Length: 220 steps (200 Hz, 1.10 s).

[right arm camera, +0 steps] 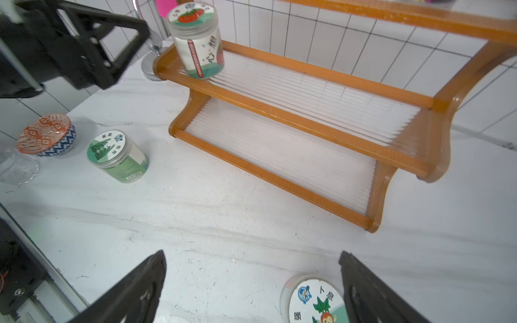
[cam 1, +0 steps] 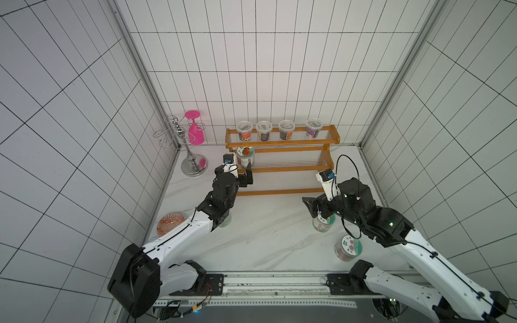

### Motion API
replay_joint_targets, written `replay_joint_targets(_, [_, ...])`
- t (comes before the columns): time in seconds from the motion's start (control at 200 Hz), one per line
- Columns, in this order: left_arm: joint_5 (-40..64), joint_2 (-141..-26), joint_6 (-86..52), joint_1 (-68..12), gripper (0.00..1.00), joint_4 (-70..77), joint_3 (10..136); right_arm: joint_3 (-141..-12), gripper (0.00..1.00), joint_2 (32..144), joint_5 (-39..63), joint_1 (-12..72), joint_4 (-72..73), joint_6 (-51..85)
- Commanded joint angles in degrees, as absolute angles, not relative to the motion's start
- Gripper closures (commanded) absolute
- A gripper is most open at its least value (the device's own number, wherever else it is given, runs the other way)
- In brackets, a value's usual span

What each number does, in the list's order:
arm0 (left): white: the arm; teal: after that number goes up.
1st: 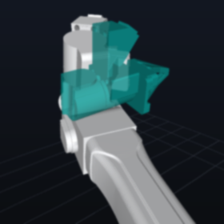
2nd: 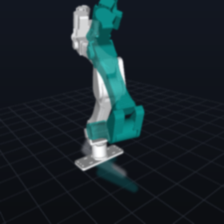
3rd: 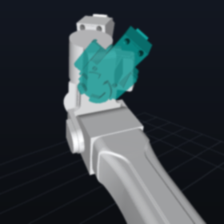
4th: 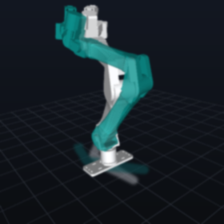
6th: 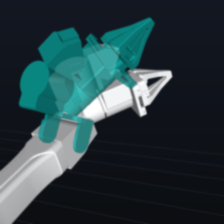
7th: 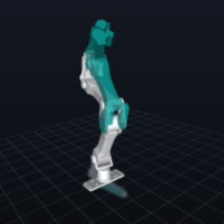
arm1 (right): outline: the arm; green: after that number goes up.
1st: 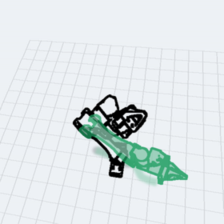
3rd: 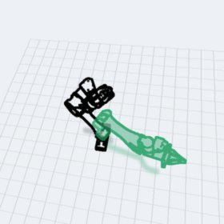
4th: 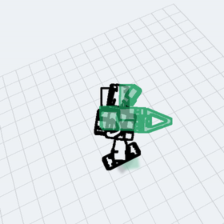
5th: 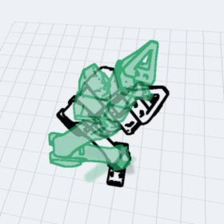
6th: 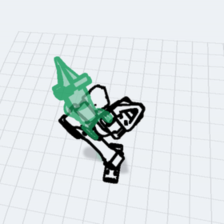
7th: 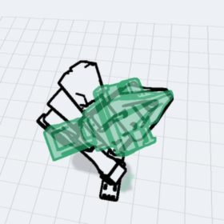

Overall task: Place the seed container on the shelf
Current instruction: Pick up the seed jar at the center of the board.

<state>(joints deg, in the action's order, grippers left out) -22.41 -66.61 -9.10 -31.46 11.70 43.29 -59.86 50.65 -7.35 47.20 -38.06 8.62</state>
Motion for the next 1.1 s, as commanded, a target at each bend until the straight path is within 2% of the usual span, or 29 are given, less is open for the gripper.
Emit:
replay_joint_targets(0.0, [-18.6, -61.8, -10.8, -31.5, 0.01, 2.7, 41.7, -57.5, 0.01, 51.6, -13.4, 46.5, -43.9, 14.4])
replay_joint_targets(0.13, [-16.4, -56.2, -16.1, -31.5, 0.01, -3.2, 39.9, -56.9, 0.01, 53.2, -17.0, 46.1, -48.2, 19.2])
replay_joint_targets(0.245, [-7.9, -53.4, -21.6, -31.3, 0.01, -7.7, 39.8, -56.0, 0.01, 55.1, -18.9, 45.1, -51.2, 23.3])
replay_joint_targets(0.425, [2.9, -51.8, -26.2, -31.9, 0.01, -8.2, 38.3, -52.8, 0.01, 57.3, -15.4, 42.0, -51.6, 25.9])
replay_joint_targets(0.834, [5.7, -50.6, -24.5, -34.4, 0.01, -7.4, 37.1, -47.9, 0.01, 63.7, -2.9, 32.8, -48.0, 24.4])
replay_joint_targets(1.094, [5.3, -49.3, -24.3, -34.9, 0.01, -7.5, 36.3, -45.9, 0.01, 66.9, -2.6, 29.3, -45.6, 23.4])
